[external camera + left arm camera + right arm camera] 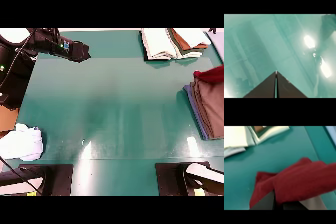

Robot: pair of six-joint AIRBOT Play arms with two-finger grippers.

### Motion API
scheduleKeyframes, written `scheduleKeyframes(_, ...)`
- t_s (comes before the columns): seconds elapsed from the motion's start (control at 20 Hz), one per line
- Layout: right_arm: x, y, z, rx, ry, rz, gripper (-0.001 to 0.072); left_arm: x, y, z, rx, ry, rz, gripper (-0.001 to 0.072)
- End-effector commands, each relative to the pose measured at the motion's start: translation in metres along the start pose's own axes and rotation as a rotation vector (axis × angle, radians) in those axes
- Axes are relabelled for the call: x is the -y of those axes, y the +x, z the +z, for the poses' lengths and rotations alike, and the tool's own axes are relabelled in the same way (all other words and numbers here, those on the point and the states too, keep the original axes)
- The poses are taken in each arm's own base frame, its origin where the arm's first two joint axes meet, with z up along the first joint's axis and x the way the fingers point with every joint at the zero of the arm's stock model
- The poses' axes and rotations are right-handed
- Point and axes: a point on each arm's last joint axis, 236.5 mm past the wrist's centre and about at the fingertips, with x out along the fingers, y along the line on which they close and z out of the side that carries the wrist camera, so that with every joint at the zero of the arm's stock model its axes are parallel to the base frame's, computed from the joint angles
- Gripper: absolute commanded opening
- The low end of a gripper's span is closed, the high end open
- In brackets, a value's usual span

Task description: Fold the shirts.

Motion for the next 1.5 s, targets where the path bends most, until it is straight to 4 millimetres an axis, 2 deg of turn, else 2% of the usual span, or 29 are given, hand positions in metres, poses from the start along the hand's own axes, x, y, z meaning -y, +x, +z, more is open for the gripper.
scheduleKeyframes(0.0,0.044,-0.015,-0.08,-0.16,0.029,-0.156,0.0022,0.0,0.0,0.0,-0.001,0.011,0.001,0.0026)
scheduleKeyframes(0.2,0.073,-0.021,-0.177,-0.337,0.093,-0.265,0.0027,0.0,0.0,-0.001,-0.006,0.03,0.0,0.0027)
scheduleKeyframes(0.25,0.078,-0.023,-0.197,-0.374,0.108,-0.284,0.015,0.0,0.0,-0.002,-0.009,0.031,0.0,0.0026)
scheduleKeyframes(0.3,0.083,-0.023,-0.211,-0.397,0.124,-0.297,0.0379,0.0,0.0,-0.002,-0.009,0.031,0.0,0.0027)
scheduleKeyframes(0.35,0.088,-0.025,-0.22,-0.411,0.137,-0.313,0.0566,0.0,0.0,-0.002,-0.009,0.031,0.0,0.0027)
scheduleKeyframes(0.4,0.091,-0.027,-0.224,-0.414,0.157,-0.319,0.0635,0.0,0.0,-0.002,-0.009,0.031,0.0,0.0027)
scheduleKeyframes(0.5,0.097,-0.037,-0.215,-0.388,0.193,-0.344,0.0635,0.0,0.0,-0.002,-0.009,0.031,0.0,0.0027)
scheduleKeyframes(0.6,0.096,-0.049,-0.18,-0.3,0.177,-0.363,0.0635,0.0,0.0,-0.002,-0.009,0.031,0.0,0.0027)
scheduleKeyframes(0.65,0.086,-0.051,-0.155,-0.227,0.167,-0.333,0.0634,0.0,0.0,-0.002,-0.009,0.03,0.0,0.0027)
scheduleKeyframes(0.7,0.067,-0.049,-0.129,-0.149,0.157,-0.271,0.0634,0.0,0.0,-0.002,-0.008,0.03,0.0,0.0027)
scheduleKeyframes(0.8,0.005,-0.041,-0.08,-0.004,0.137,-0.069,0.0633,0.0,0.0,0.0,-0.001,0.029,0.0,0.0027)
scheduleKeyframes(0.85,-0.036,-0.038,-0.066,0.029,0.119,0.058,0.0633,0.0,0.0,0.001,0.005,0.029,0.001,0.0027)
scheduleKeyframes(0.9,-0.075,-0.035,-0.06,0.035,0.093,0.17,0.0633,0.0,0.0,0.001,0.006,0.03,0.001,0.0027)
scheduleKeyframes(0.95,-0.114,-0.033,-0.062,0.018,0.051,0.269,0.0633,-0.001,0.0,0.001,0.006,0.031,0.004,0.0027)
scheduleKeyframes(1.05,-0.18,-0.032,-0.081,-0.043,-0.06,0.415,0.0632,-0.001,0.0,0.0,0.001,0.031,0.004,0.0027)
scheduleKeyframes(1.15,-0.237,-0.036,-0.101,-0.088,-0.162,0.535,0.0627,-0.001,0.0,0.002,0.008,0.031,0.004,0.0027)
scheduleKeyframes(1.25,-0.278,-0.043,-0.121,-0.113,-0.264,0.61,0.0624,-0.001,0.0,0.002,0.008,0.031,0.004,0.0027)
scheduleKeyframes(1.3,-0.295,-0.047,-0.131,-0.121,-0.31,0.642,0.0568,-0.001,0.0,0.002,0.008,0.031,0.004,0.0027)
scheduleKeyframes(1.4,-0.323,-0.056,-0.147,-0.127,-0.393,0.693,0.0255,-0.001,0.0,0.002,0.008,0.031,0.004,0.0027)
scheduleKeyframes(1.45,-0.333,-0.06,-0.154,-0.126,-0.428,0.71,0.0071,-0.001,0.0,0.002,0.008,0.031,0.004,0.0027)
